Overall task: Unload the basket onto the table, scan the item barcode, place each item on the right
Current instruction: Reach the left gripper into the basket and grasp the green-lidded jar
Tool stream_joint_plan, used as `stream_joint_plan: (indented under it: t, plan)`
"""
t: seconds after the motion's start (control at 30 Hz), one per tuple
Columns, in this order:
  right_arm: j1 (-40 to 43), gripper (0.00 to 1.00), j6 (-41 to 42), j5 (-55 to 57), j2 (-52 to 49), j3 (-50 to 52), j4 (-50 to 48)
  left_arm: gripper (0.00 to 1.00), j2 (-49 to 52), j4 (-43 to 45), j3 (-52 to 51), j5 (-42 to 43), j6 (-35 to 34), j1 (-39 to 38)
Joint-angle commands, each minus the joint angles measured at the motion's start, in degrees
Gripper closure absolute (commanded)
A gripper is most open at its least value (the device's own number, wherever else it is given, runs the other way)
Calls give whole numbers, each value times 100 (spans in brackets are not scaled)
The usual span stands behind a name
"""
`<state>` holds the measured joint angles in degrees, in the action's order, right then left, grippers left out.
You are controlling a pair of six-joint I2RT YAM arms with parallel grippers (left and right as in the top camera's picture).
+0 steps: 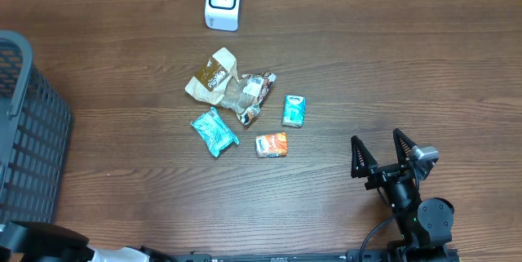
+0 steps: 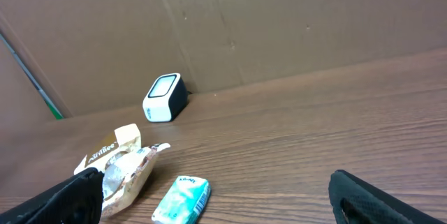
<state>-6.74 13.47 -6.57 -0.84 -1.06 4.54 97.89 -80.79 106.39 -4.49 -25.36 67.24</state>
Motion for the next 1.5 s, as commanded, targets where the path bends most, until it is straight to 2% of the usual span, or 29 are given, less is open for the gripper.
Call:
stream_joint_plan:
  t: [0.0, 0.17, 0.37, 0.63, 1.0, 1.2, 1.47]
  plan:
    - [33, 0, -2, 48, 57, 59, -26, 0, -22, 485, -494, -402, 164, 28]
    - [33, 0, -2, 48, 57, 59, -26, 0, 138, 1088, -822, -518, 872, 35]
    - [33, 0, -2, 48, 57, 59, -26, 0, 688, 1233, -837, -1292, 868, 35]
    - [33, 0, -4, 48, 57, 59, -26, 0, 1198, 1436, -841, -1377, 863, 35]
    - [33, 0, -4, 48, 57, 59, -26, 0, 1259, 2070, -885, -1545, 848, 35]
    - [33, 0, -2, 48, 57, 59, -26, 0, 1390, 2173, -887, -1886, 857, 35]
    - [33, 0, -2, 48, 57, 59, -26, 0, 1725, 2243, -890, -1902, 866, 35]
